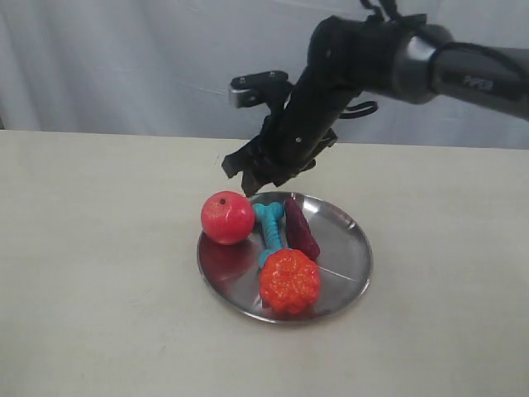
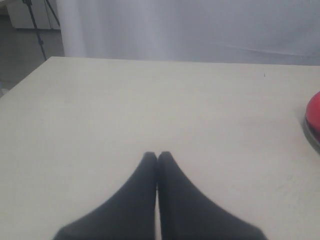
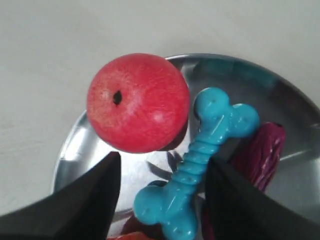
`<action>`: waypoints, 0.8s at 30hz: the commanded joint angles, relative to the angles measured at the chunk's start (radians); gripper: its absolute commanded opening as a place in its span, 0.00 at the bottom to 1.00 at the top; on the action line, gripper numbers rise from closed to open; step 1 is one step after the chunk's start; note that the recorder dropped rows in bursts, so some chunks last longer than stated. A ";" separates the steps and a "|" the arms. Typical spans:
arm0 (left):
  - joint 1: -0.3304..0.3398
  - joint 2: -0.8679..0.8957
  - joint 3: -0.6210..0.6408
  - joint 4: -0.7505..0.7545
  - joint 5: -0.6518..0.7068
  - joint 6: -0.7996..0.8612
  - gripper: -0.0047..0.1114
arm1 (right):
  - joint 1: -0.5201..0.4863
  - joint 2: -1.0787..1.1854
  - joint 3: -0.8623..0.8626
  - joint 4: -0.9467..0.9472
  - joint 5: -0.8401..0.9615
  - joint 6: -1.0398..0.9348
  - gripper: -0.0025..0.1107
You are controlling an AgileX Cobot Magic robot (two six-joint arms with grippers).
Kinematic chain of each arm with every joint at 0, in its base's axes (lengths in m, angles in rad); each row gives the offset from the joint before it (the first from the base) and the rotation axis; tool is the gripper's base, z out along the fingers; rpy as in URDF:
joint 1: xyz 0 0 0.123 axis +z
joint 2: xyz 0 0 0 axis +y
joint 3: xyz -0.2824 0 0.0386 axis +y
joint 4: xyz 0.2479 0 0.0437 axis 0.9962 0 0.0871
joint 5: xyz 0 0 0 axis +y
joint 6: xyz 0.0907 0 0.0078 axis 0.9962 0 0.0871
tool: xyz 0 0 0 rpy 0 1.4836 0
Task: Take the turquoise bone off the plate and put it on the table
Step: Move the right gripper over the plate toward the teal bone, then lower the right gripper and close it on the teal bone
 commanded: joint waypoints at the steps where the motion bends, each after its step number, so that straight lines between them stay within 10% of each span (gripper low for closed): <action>1: 0.004 -0.001 0.003 -0.008 -0.005 -0.004 0.04 | 0.029 0.084 -0.062 -0.208 0.052 0.141 0.47; 24: 0.004 -0.001 0.003 -0.008 -0.005 -0.004 0.04 | 0.037 0.221 -0.065 -0.197 -0.004 0.162 0.47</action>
